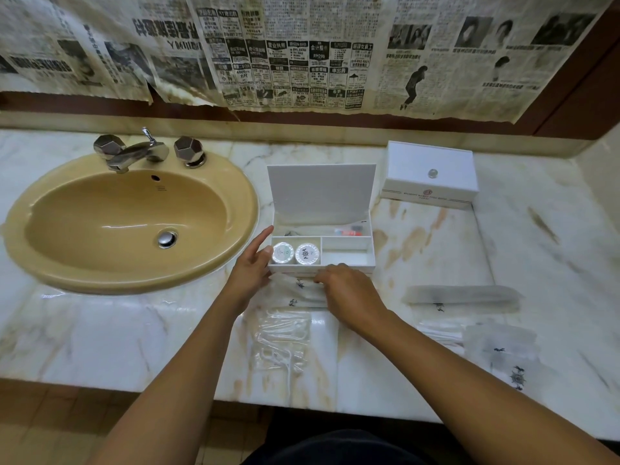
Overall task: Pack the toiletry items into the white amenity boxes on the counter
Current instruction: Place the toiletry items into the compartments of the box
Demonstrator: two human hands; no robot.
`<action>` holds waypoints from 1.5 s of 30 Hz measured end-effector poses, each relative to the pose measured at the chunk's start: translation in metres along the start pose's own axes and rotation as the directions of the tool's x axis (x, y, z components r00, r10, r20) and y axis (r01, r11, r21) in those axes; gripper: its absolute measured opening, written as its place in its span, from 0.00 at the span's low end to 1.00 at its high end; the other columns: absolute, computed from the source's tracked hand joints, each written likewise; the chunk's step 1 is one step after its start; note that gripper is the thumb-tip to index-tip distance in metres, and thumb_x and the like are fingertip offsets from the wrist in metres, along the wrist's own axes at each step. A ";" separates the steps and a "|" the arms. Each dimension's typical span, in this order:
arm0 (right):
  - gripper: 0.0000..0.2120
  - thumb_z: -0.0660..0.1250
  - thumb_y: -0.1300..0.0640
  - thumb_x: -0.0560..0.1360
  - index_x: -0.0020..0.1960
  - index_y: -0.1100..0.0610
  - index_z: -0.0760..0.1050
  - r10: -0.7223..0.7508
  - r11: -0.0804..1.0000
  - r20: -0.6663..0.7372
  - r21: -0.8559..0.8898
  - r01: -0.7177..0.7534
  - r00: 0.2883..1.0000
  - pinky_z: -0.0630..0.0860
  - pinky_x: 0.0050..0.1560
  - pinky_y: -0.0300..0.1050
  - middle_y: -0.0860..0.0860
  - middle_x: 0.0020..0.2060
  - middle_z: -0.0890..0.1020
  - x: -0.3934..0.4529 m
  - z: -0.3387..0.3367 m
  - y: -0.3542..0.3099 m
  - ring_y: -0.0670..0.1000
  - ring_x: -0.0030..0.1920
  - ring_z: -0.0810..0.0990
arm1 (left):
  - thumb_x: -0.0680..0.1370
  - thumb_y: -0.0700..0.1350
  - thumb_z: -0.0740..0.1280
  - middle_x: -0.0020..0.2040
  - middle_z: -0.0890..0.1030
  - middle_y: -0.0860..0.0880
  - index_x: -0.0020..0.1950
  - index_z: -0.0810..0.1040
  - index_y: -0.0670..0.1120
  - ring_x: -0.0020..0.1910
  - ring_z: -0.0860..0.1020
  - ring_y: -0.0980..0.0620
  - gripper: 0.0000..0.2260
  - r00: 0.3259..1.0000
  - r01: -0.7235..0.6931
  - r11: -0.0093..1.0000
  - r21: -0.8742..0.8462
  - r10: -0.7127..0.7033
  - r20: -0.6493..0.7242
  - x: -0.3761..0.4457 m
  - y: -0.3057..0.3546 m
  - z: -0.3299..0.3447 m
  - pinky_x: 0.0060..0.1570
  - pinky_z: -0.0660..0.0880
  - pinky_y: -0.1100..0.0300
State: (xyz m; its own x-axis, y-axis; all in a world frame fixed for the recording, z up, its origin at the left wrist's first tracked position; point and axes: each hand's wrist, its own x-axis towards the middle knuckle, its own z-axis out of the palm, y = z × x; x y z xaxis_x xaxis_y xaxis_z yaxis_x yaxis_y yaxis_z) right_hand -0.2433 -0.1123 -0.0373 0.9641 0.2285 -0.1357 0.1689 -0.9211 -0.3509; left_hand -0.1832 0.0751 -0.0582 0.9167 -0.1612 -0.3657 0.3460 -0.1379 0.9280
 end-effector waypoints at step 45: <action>0.10 0.62 0.57 0.77 0.49 0.57 0.82 0.099 0.993 0.036 -0.062 -0.097 0.994 0.76 0.45 0.46 0.54 0.45 0.83 0.111 -0.042 0.016 0.57 0.45 0.80 | 0.83 0.49 0.60 0.48 0.70 0.57 0.63 0.73 0.71 0.49 0.69 0.56 0.16 1.000 0.006 0.999 -0.045 -0.004 0.030 0.002 0.005 -0.005 0.48 0.75 0.68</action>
State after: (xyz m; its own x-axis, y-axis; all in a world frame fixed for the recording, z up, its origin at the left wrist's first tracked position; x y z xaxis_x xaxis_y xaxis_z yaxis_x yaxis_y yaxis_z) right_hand -0.1253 -0.1145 -0.0190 0.9680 0.1470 -0.2035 0.0869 -0.9567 -0.2778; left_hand -0.1788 0.0787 -0.0543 0.9088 -0.1896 -0.3717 0.3600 -0.0945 0.9282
